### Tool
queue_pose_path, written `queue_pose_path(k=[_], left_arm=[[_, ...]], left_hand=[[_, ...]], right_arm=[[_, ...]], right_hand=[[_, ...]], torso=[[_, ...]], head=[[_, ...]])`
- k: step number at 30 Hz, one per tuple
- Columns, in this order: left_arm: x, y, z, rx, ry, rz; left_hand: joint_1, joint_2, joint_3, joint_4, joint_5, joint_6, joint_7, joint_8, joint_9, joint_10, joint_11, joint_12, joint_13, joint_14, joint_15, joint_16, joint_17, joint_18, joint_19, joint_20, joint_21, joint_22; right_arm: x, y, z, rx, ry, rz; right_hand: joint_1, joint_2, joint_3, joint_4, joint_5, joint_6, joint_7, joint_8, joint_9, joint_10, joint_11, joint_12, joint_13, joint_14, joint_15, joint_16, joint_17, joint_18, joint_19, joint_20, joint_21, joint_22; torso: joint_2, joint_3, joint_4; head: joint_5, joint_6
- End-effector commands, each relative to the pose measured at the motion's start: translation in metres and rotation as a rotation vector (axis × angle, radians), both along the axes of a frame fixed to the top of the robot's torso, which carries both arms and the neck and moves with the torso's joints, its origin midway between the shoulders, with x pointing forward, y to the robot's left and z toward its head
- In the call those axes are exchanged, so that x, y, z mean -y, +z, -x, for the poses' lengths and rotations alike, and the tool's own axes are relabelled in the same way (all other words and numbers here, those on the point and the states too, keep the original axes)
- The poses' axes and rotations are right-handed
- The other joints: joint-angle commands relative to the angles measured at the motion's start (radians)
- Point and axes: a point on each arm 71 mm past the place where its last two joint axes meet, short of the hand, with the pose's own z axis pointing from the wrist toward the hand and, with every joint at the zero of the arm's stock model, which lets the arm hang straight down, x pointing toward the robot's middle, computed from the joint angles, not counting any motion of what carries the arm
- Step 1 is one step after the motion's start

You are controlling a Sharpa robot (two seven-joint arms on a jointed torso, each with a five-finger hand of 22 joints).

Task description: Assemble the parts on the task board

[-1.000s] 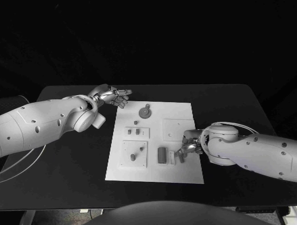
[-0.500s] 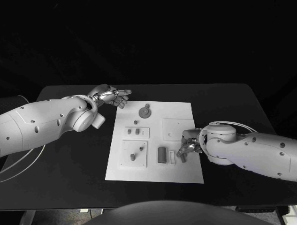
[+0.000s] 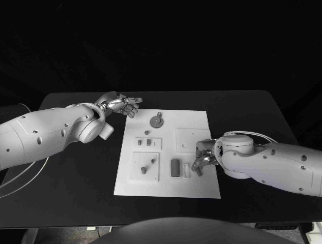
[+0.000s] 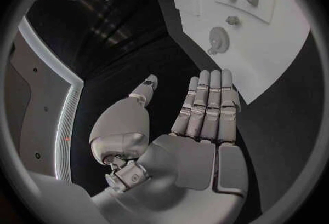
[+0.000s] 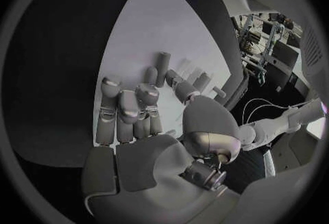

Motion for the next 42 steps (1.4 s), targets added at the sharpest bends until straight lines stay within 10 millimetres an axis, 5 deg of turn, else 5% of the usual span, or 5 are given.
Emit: queue_pose_path(k=[1, 5, 14, 22, 42], left_arm=[[0.003, 0.001, 0.000, 0.000, -0.018, 0.000], [0.003, 0.001, 0.000, 0.000, -0.018, 0.000], [0.003, 0.001, 0.000, 0.001, -0.016, -0.001], [0.003, 0.001, 0.000, 0.001, -0.016, -0.001], [0.002, 0.001, 0.000, 0.001, -0.015, -0.002]], left_hand=[[-0.005, 0.005, 0.000, -0.009, -0.003, 0.001, -0.001, 0.000, 0.001, 0.002, -0.005, -0.002, 0.001, 0.004, -0.004, -0.006, 0.002, 0.016, 0.004, -0.005, -0.002, 0.001], [-0.004, 0.005, 0.000, -0.010, -0.003, 0.001, -0.001, 0.000, 0.001, 0.002, -0.005, -0.002, 0.001, 0.004, -0.004, -0.006, 0.002, 0.016, 0.004, -0.005, -0.002, 0.001], [-0.003, 0.005, 0.001, -0.011, -0.003, 0.001, -0.001, 0.000, 0.001, 0.001, -0.005, -0.002, 0.002, 0.004, -0.004, -0.006, 0.002, 0.016, 0.004, -0.005, -0.002, 0.002], [-0.003, 0.005, 0.001, -0.011, -0.003, 0.001, -0.001, 0.000, 0.001, 0.001, -0.004, -0.003, 0.002, 0.004, -0.004, -0.006, 0.002, 0.016, 0.004, -0.005, -0.002, 0.002], [-0.006, 0.005, 0.001, -0.011, -0.004, 0.001, 0.000, 0.000, 0.001, 0.001, -0.004, -0.003, 0.002, 0.004, -0.004, -0.006, 0.002, 0.016, 0.004, -0.004, -0.003, 0.002]], right_arm=[[0.011, -0.011, 0.004, -0.010, 0.003, 0.097], [0.011, -0.011, 0.004, -0.002, -0.005, 0.078], [0.016, -0.011, 0.008, -0.082, -0.103, -0.057], [0.026, -0.005, 0.007, -0.114, -0.193, -0.151], [0.031, 0.001, 0.005, -0.214, -0.358, -0.288]], right_hand=[[0.017, -0.004, -0.002, -0.005, 0.002, -0.030, 0.027, -0.029, -0.074, 0.000, 0.002, 0.002, 0.000, -0.004, 0.008, 0.000, -0.003, 0.014, -0.002, 0.005, 0.003, 0.011], [0.049, 0.000, -0.001, -0.006, 0.020, -0.031, 0.028, -0.030, -0.074, -0.001, 0.002, 0.001, 0.000, -0.005, 0.009, 0.000, -0.004, 0.014, -0.003, 0.005, 0.004, 0.011], [0.063, 0.047, -0.016, -0.005, 0.178, -0.028, 0.027, -0.029, -0.075, 0.001, 0.001, 0.002, 0.000, 0.002, 0.012, 0.002, 0.003, 0.014, -0.001, 0.012, 0.007, 0.012], [0.044, 0.066, -0.019, -0.002, 0.234, -0.020, 0.024, -0.027, -0.076, 0.008, -0.002, 0.003, -0.001, 0.013, 0.016, 0.005, 0.013, 0.014, 0.004, 0.014, 0.010, 0.011], [0.031, 0.070, -0.021, 0.000, 0.235, -0.015, 0.022, -0.026, -0.077, 0.010, -0.004, 0.002, -0.002, 0.017, 0.016, 0.006, 0.017, 0.014, 0.007, 0.014, 0.011, 0.010]], torso=[[0.000, -0.0005, 0.0003], [0.000, -0.0007, 0.0009], [0.000, -0.0002, 0.0008], [0.000, -0.0003, -0.0007], [0.000, -0.0005, 0.0009]], head=[[-0.001, 0.001], [-0.001, 0.002], [-0.001, 0.007], [0.000, 0.005], [0.001, 0.005]])
